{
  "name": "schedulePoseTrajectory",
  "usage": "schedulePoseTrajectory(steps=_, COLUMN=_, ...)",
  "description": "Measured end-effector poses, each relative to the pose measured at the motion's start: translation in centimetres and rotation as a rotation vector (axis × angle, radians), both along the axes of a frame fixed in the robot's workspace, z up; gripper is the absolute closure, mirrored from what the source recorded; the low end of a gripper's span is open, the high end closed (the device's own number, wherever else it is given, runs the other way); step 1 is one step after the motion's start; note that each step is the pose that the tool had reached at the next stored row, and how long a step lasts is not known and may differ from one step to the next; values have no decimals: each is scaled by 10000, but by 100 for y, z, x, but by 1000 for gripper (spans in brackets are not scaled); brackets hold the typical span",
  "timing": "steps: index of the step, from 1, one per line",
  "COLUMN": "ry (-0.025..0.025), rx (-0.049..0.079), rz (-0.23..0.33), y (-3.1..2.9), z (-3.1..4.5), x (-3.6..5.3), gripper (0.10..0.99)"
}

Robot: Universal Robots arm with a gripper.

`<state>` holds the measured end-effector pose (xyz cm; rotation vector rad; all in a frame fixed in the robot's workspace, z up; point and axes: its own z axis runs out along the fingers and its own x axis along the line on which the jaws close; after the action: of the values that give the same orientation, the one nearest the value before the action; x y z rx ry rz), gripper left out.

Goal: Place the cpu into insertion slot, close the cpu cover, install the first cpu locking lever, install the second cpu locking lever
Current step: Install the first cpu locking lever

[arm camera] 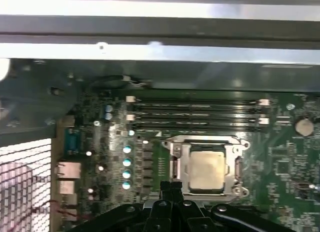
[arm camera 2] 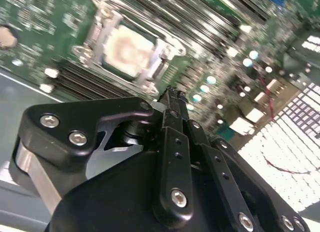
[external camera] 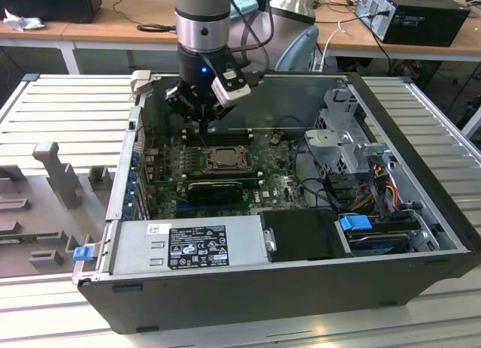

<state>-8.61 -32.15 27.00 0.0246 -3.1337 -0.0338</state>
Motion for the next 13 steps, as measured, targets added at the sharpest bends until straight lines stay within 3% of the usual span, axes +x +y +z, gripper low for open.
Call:
schedulePoseTrajectory(steps=3, ry=-1, rx=5, rz=1, y=30, z=-32, x=-183, gripper=980)
schedulePoseTrajectory(steps=5, ry=0, rx=8, rz=0, y=82, z=-49, x=-246, gripper=980)
schedulePoseTrajectory(steps=8, ry=0, rx=36, rz=-2, y=177, z=-78, x=-255, gripper=980)
schedulePoseTrajectory(steps=11, ry=0, rx=55, rz=-2, y=312, z=-99, x=-245, gripper=980)
schedulePoseTrajectory(steps=13, ry=1, rx=52, rz=2, y=322, z=-99, x=-230, gripper=980)
